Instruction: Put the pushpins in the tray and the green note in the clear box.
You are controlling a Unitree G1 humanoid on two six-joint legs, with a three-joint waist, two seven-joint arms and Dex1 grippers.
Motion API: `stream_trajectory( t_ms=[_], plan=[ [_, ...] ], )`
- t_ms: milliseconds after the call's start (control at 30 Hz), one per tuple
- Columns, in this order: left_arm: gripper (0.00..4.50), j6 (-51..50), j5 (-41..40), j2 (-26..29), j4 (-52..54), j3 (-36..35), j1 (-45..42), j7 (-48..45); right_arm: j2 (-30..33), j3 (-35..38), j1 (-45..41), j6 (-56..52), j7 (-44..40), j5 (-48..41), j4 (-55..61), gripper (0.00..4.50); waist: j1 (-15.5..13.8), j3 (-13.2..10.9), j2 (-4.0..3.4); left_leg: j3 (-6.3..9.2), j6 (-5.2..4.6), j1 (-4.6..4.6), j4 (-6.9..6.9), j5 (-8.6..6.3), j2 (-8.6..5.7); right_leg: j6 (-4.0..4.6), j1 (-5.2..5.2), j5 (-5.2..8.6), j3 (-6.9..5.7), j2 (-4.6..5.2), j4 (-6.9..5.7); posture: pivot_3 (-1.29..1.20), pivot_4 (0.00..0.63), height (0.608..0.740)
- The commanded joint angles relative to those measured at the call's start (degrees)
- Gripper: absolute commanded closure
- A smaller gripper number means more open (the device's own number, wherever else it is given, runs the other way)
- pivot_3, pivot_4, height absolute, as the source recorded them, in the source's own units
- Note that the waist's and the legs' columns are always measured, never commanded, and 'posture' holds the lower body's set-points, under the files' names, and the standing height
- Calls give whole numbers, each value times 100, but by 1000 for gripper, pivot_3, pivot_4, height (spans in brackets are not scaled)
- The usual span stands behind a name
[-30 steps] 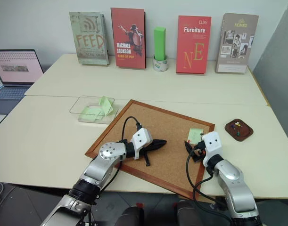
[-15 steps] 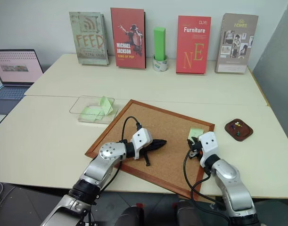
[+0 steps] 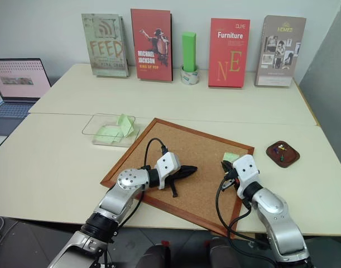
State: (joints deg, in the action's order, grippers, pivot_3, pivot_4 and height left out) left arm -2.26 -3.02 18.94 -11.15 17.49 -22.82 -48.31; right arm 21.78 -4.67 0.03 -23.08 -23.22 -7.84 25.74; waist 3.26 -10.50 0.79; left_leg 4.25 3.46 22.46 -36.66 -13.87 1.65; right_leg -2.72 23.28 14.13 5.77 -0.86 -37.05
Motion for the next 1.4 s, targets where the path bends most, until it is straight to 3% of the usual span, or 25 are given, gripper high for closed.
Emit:
stream_trajectory(
  t_ms=[33, 367, 667, 967, 1167, 1400],
  plan=[
    [4500, -196, 114, 283, 40, 2, 135, -140, 148, 16, -248, -89, -96, 18, 474, 4455, 5, -1, 2, 0, 0, 0, 0, 0, 0, 0, 0, 0, 0, 0, 2, 0, 150, 740],
    [4500, -1116, -806, 747, 1089, -511, -47, -672, 425, 34, -743, -248, -301, -25, 681, 4455, 89, -11, 17, 0, 0, 18, 46, 0, 2, -20, 32, -12, -4, -2, -2, 0, 150, 740],
    [2853, -1048, -1141, 767, 1212, -930, -686, -741, 616, 97, -1260, -438, -590, -188, 758, 4500, -4, -14, 22, 1, 0, 56, 56, 0, 0, -23, 73, -15, -9, -1, -3, 0, 150, 740],
    [1197, -1900, -1612, 528, 1115, -1182, -1132, -551, 808, 83, -1543, -361, -767, -136, 786, 4500, -3, -15, 24, 1, 0, 53, 54, 0, -2, -23, 70, -15, -9, -1, -7, 0, 150, 740],
    [48, -629, -978, 660, 636, -907, -1279, -793, 803, 110, -1580, -447, -805, -229, 809, 4500, -2, -15, 24, 1, 0, 52, 54, 0, -2, -22, 70, -16, -8, -2, -8, 0, 150, 740],
    [48, 215, -969, 494, 53, -871, -1613, -1212, 488, 381, -1824, -1523, -749, -1189, 1058, 4500, -21, -15, 24, 1, 0, 53, 51, 0, -1, -21, 70, -16, -8, -2, -14, 0, 150, 740]
  ],
)
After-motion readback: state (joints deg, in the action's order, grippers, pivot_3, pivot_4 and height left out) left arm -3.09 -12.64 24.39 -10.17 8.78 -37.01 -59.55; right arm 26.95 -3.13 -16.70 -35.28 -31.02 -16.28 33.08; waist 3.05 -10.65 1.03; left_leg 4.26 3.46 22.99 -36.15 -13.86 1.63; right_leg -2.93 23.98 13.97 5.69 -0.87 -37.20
